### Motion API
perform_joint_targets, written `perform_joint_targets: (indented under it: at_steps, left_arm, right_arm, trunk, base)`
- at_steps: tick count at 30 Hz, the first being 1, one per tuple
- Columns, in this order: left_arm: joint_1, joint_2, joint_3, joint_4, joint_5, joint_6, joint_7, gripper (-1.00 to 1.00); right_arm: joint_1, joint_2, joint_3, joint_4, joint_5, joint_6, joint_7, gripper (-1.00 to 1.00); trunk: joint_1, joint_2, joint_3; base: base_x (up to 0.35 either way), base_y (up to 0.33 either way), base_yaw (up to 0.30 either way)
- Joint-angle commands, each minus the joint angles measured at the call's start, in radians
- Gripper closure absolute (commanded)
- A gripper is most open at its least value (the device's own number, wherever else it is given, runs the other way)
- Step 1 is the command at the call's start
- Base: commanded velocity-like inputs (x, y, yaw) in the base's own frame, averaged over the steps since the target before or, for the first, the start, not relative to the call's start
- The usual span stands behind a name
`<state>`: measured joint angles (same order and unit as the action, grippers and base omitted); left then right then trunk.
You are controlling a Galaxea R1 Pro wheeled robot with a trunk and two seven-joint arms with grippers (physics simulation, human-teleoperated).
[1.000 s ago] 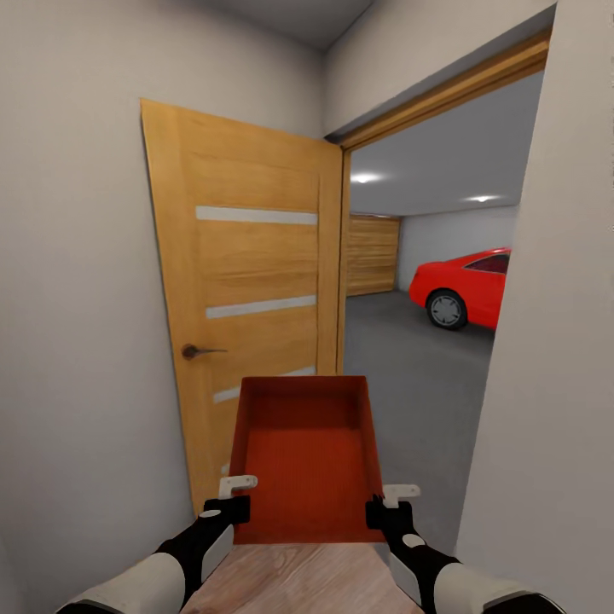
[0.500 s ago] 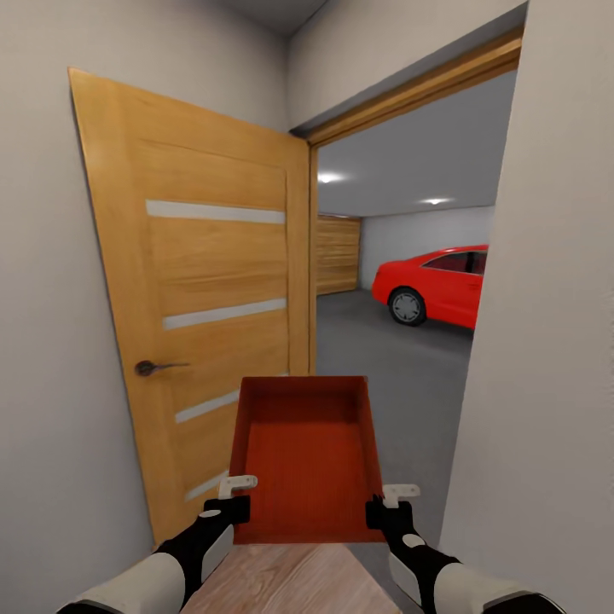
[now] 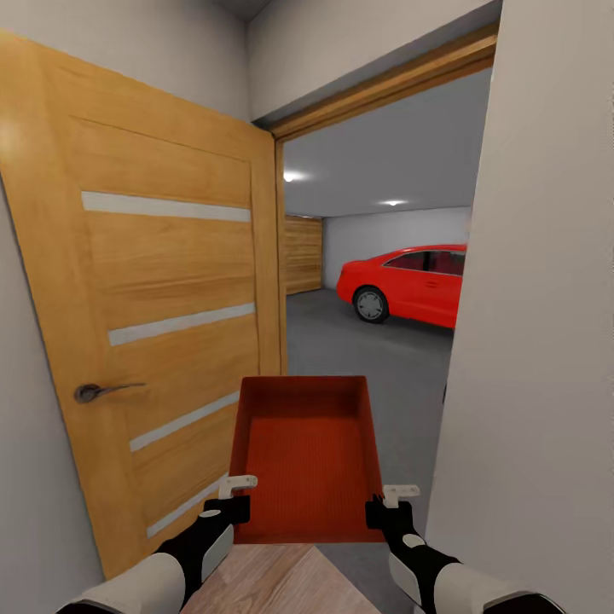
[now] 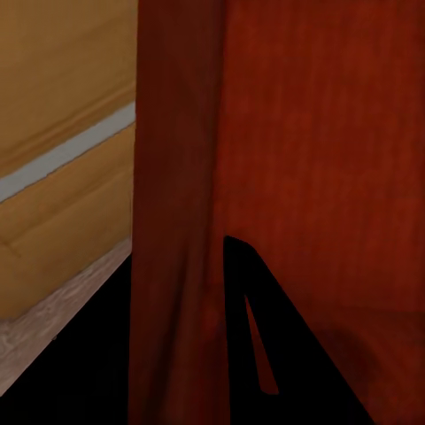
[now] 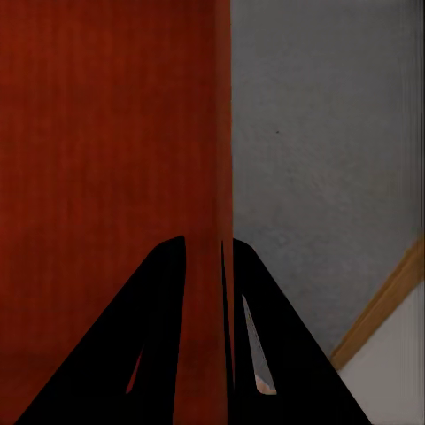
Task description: Move the two storage containers from the living room to the garage. In the garage, place one container on the floor and stack the other container on top of it (either order is fine).
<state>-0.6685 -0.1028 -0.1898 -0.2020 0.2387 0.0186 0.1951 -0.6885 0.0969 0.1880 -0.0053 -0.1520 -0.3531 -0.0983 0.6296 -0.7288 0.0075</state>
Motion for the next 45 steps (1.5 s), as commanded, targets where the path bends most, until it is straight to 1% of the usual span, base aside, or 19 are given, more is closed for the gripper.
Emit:
perform_joint_targets:
  at_steps: [1, 39, 45]
  left_arm:
    - [0.000, 0.017, 0.016, -0.005, -0.009, -0.016, 0.012, 1.00]
    - [0.000, 0.018, 0.016, -0.004, -0.007, -0.016, 0.010, 1.00]
    - [0.000, 0.018, 0.017, -0.004, -0.007, -0.016, 0.011, 1.00]
  right_arm:
    - [0.000, -0.006, -0.053, 0.004, -0.031, -0.006, -0.001, 1.00]
    - [0.000, -0.006, -0.053, 0.004, -0.031, -0.006, -0.001, 1.00]
    - [0.000, -0.006, -0.053, 0.004, -0.031, -0.006, -0.001, 1.00]
  trunk:
    - [0.001, 0.000, 0.000]
    - [0.001, 0.000, 0.000]
    - [0.001, 0.000, 0.000]
  base:
    - [0.236, 0.205, -0.284]
    - [0.244, 0.216, -0.284]
    - [0.245, 0.223, -0.086]
